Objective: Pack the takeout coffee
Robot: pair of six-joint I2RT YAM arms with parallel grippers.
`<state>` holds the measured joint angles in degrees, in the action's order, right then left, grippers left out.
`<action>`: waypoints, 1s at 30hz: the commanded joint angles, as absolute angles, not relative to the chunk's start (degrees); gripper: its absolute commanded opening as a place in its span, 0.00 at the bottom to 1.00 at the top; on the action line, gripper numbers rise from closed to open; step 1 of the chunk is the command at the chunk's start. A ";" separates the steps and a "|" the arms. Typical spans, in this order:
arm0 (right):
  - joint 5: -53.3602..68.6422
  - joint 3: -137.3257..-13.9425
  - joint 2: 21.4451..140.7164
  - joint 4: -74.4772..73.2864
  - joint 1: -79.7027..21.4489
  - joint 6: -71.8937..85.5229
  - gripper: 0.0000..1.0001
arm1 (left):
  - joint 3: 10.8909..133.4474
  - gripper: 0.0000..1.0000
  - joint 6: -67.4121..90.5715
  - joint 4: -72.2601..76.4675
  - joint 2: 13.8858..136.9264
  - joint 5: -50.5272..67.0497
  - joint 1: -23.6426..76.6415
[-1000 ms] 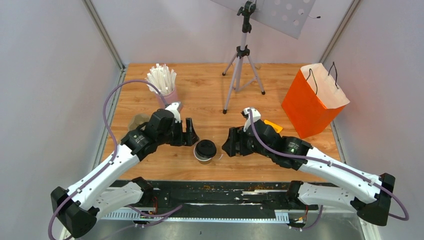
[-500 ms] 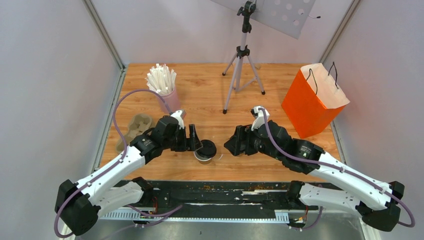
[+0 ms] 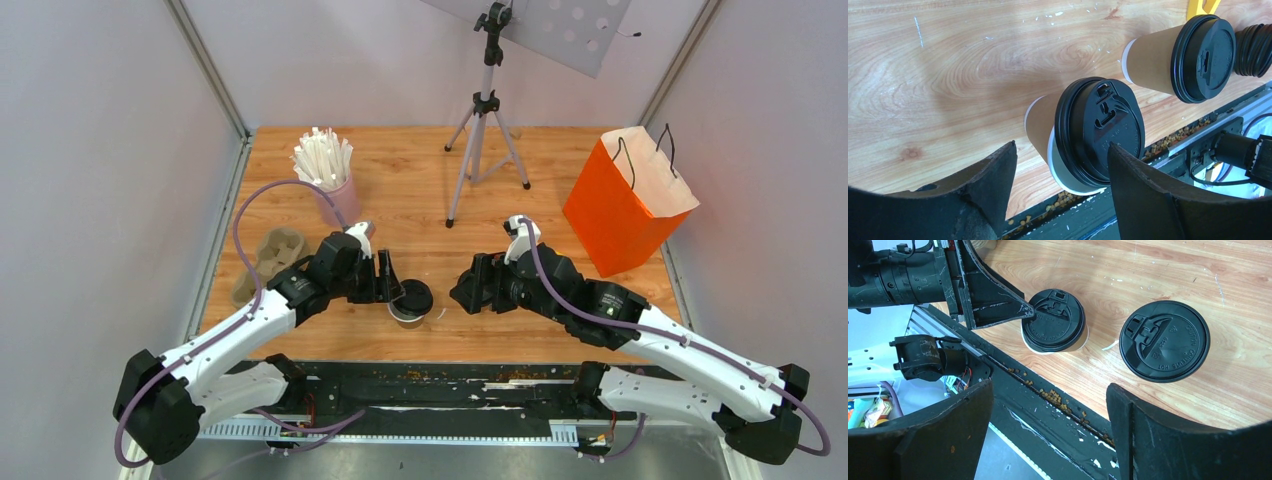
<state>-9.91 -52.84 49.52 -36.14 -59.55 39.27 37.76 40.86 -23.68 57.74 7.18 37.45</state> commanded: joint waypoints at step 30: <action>-7.92 -53.51 51.38 -32.74 -59.65 41.07 0.84 | 36.97 0.61 37.67 -26.91 57.42 9.95 37.31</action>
<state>-8.78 -52.84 51.77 -35.75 -59.55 40.23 37.12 39.97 -25.45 57.65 9.78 37.45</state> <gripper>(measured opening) 0.836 0.618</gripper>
